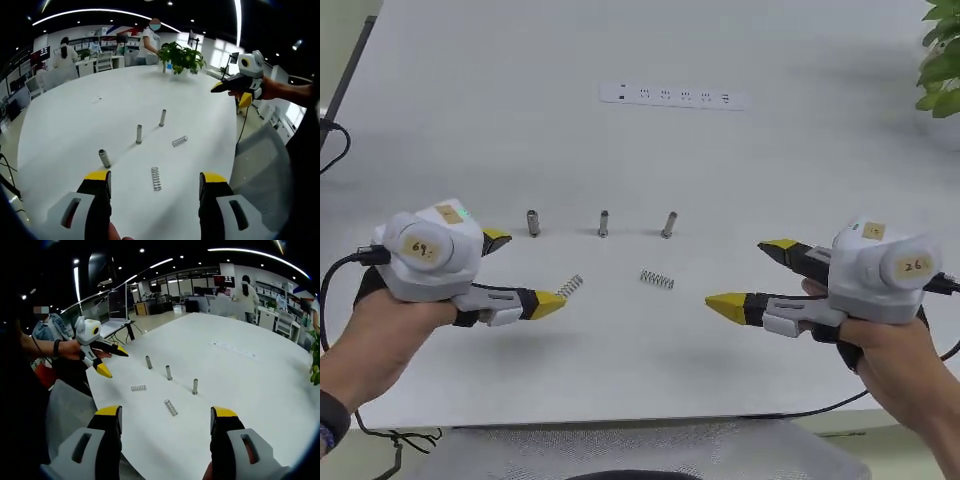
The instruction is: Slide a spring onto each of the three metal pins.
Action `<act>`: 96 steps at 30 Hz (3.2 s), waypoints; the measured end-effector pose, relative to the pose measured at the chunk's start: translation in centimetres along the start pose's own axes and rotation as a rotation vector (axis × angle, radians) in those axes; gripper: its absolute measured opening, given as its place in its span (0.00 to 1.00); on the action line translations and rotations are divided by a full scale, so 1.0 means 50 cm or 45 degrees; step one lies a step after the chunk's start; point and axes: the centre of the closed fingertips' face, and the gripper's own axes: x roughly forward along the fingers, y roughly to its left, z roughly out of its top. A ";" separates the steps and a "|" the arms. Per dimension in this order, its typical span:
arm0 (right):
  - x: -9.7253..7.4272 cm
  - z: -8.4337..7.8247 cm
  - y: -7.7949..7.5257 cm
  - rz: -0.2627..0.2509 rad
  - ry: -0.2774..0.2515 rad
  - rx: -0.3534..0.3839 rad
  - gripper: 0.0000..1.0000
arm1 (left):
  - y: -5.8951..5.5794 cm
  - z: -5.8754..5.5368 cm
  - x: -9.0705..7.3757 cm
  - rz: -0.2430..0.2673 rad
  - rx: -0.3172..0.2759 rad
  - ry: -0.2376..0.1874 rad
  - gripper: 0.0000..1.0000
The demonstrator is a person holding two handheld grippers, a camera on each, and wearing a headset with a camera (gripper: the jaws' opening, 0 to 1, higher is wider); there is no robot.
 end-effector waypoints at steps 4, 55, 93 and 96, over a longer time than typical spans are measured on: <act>-0.002 -0.001 0.002 0.000 0.003 0.000 0.71 | 0.001 -0.008 0.016 -0.009 0.000 0.021 0.68; -0.018 -0.022 0.001 -0.021 0.029 0.012 0.72 | 0.001 -0.127 0.135 -0.003 0.000 0.202 0.11; 0.010 -0.032 0.033 0.054 0.036 0.023 0.71 | -0.005 -0.108 0.090 0.001 0.035 0.166 0.03; 0.016 -0.032 0.042 0.071 0.037 0.017 0.71 | -0.013 -0.106 0.080 -0.003 0.049 0.161 0.03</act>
